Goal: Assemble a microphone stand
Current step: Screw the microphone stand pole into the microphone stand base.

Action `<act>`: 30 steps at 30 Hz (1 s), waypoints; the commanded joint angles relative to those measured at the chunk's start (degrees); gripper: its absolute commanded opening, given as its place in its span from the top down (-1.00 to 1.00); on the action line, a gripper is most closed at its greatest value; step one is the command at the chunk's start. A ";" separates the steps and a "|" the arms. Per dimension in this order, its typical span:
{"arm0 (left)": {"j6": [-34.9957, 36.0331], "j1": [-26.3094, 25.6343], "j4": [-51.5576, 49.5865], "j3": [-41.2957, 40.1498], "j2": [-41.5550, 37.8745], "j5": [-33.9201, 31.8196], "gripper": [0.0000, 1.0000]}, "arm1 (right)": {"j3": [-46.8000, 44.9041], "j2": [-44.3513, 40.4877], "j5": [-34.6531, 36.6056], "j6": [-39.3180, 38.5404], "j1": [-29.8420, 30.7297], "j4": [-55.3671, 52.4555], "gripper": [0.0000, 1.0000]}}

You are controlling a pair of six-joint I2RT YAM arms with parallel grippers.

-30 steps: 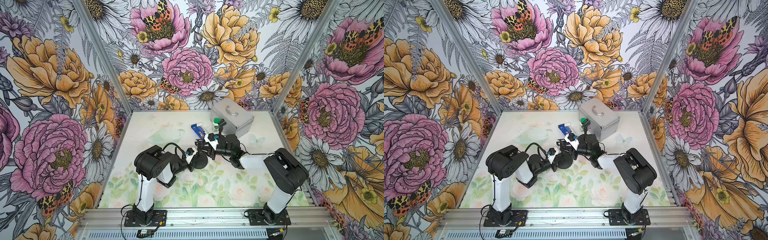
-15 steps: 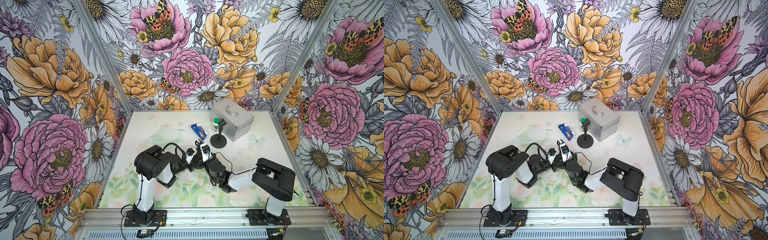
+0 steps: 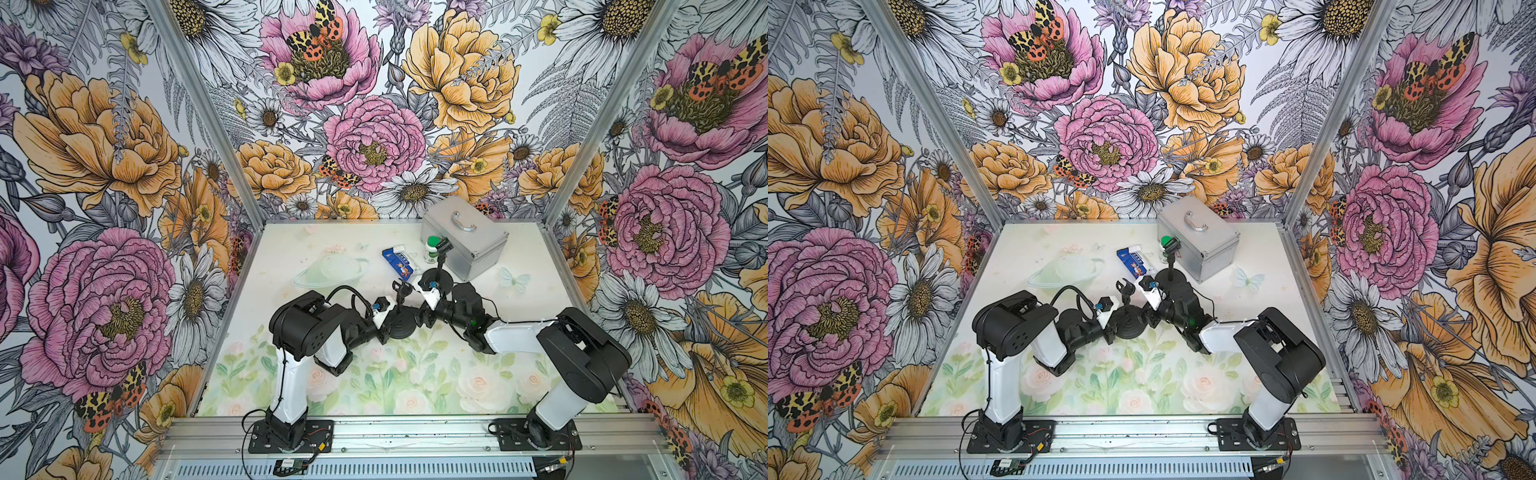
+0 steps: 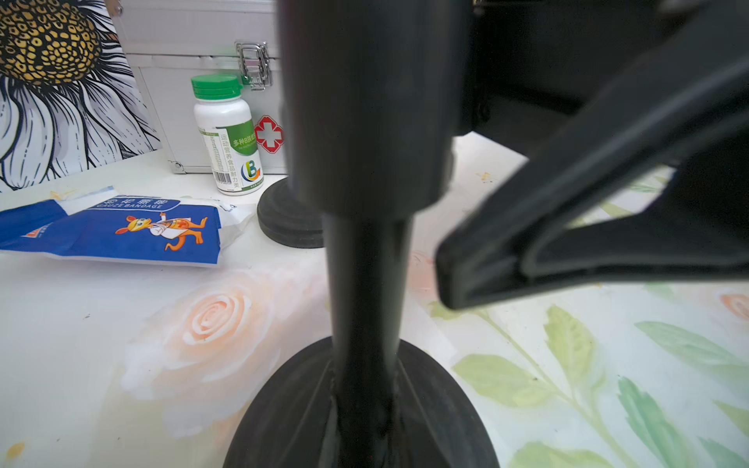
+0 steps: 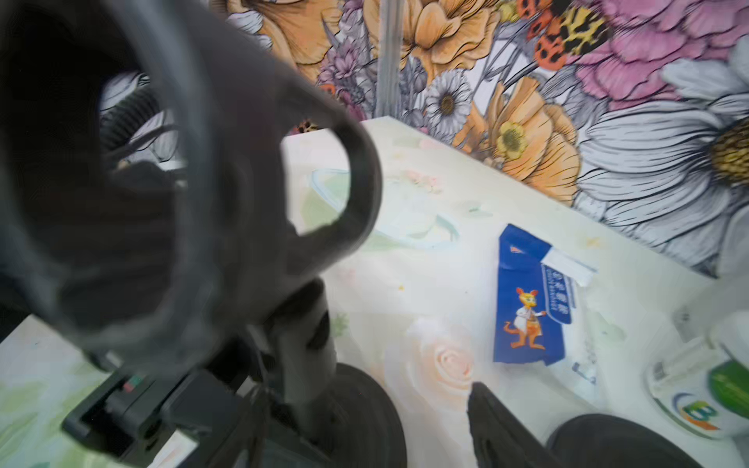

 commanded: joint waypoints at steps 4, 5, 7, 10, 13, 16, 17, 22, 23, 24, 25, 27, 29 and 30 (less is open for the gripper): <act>0.29 0.13 -0.89 -0.50 1.36 0.80 0.60 | 5.49 2.73 -24.80 -0.94 -5.03 -5.82 -0.51; 0.33 0.13 -0.89 -0.42 1.42 0.87 0.60 | 6.10 2.95 -25.93 -1.28 -5.59 -5.81 -0.49; 0.35 0.12 -0.90 -0.33 1.57 1.02 0.60 | 7.53 3.47 -28.35 -1.09 -6.56 -6.16 -0.48; 0.46 0.13 -0.85 -0.33 1.56 1.00 0.60 | 12.27 4.71 -33.90 -2.92 -7.68 -11.91 -0.44; 0.50 0.17 -0.84 -0.33 1.62 0.87 0.60 | 15.46 6.31 -35.36 -6.37 -7.46 -16.77 -0.35; 0.44 0.21 -0.89 -0.33 1.70 0.87 0.60 | 18.15 8.58 -36.31 -5.60 -6.90 -17.82 -0.20; 0.45 0.24 -0.83 -0.33 1.70 0.87 0.60 | 18.88 9.23 -36.58 -5.62 -6.42 -18.01 -0.10; 0.52 0.30 -0.90 -0.33 1.71 1.07 0.60 | 18.99 10.08 -32.94 -7.73 -5.12 -17.49 0.53; 0.51 0.30 -0.84 -0.33 1.78 1.09 0.60 | 18.09 9.64 -31.22 -7.59 -5.00 -16.27 0.68; 0.48 0.30 -0.82 -0.33 1.72 1.05 0.60 | 16.76 8.96 -28.37 -6.89 -4.74 -14.02 0.86; 0.48 0.30 -0.89 -0.26 1.84 1.10 0.60 | 15.48 8.33 -25.55 -6.02 -4.40 -11.80 1.00; 0.36 0.31 -0.84 -0.24 1.88 1.07 0.60 | 10.68 6.98 -16.79 -1.20 -3.37 -2.19 1.00; 0.35 0.29 -0.90 -0.16 1.87 1.02 0.60 | 4.65 6.17 -5.07 3.98 -1.34 9.29 1.00; 0.41 0.32 -0.87 -0.23 1.85 0.95 0.60 | 1.44 5.81 3.78 6.34 0.46 14.84 1.00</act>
